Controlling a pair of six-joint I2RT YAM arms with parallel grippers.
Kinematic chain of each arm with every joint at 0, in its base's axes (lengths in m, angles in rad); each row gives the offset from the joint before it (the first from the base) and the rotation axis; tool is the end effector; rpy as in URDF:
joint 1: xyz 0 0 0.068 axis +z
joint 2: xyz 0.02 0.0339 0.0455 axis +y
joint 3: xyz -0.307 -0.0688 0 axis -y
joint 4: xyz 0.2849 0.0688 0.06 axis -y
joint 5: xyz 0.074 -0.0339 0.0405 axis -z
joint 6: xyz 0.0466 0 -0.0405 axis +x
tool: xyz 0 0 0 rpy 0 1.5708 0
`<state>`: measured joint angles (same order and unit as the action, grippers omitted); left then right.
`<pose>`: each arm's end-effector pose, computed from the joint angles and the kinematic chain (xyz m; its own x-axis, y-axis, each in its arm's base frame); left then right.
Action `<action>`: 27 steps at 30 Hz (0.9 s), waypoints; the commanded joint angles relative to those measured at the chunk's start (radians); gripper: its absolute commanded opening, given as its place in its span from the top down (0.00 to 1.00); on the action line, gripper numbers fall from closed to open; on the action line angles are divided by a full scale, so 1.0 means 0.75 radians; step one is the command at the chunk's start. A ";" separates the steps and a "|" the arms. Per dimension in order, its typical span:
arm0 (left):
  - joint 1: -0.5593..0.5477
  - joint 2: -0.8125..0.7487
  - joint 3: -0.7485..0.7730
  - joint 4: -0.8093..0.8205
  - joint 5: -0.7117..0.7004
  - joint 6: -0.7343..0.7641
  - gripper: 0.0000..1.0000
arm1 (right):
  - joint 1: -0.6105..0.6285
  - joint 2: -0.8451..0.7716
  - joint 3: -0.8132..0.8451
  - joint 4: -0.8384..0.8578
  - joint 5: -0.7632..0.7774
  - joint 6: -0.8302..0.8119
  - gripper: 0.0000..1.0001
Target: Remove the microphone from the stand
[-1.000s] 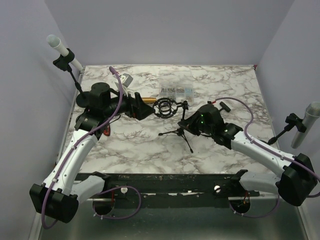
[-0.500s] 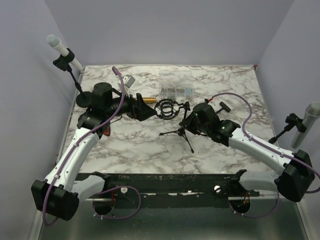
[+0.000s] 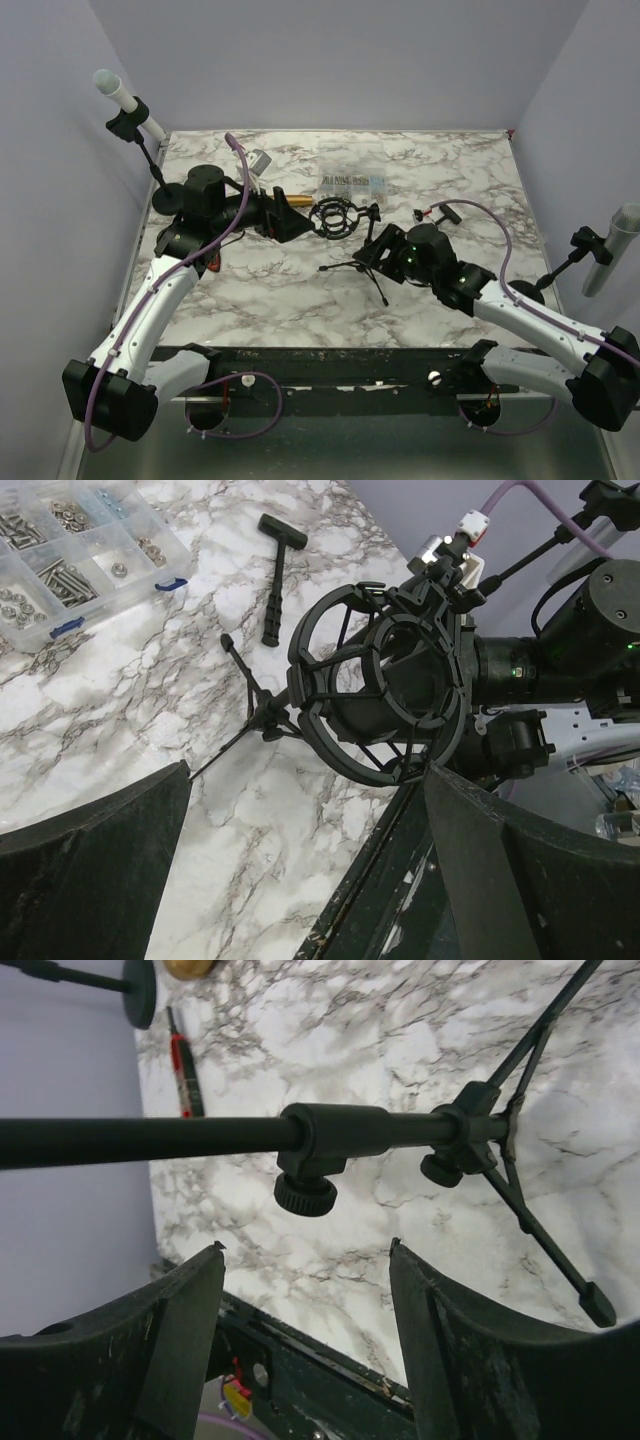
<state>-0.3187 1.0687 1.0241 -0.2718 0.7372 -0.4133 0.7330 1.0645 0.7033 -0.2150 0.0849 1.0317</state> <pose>0.2396 -0.1120 0.3961 -0.6074 -0.1127 -0.7863 0.6494 0.4997 -0.5732 0.1957 0.1709 0.2718 -0.7347 0.4892 -0.4701 0.0324 0.7174 0.6959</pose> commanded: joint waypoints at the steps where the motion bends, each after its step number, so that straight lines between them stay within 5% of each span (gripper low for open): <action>1: -0.012 -0.012 -0.019 0.034 0.035 0.005 0.02 | -0.052 -0.080 -0.169 0.388 -0.254 0.080 0.33; 13: -0.031 -0.024 -0.024 0.040 0.027 0.015 0.02 | -0.312 -0.057 -0.387 0.784 -0.493 0.318 0.54; 27: -0.043 -0.014 -0.024 0.041 0.028 0.013 0.01 | -0.317 0.046 -0.373 0.737 -0.570 0.293 0.61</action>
<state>-0.3428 1.0676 1.0180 -0.2634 0.7376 -0.4126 0.4969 1.0794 0.4198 0.3695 -0.3054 1.2636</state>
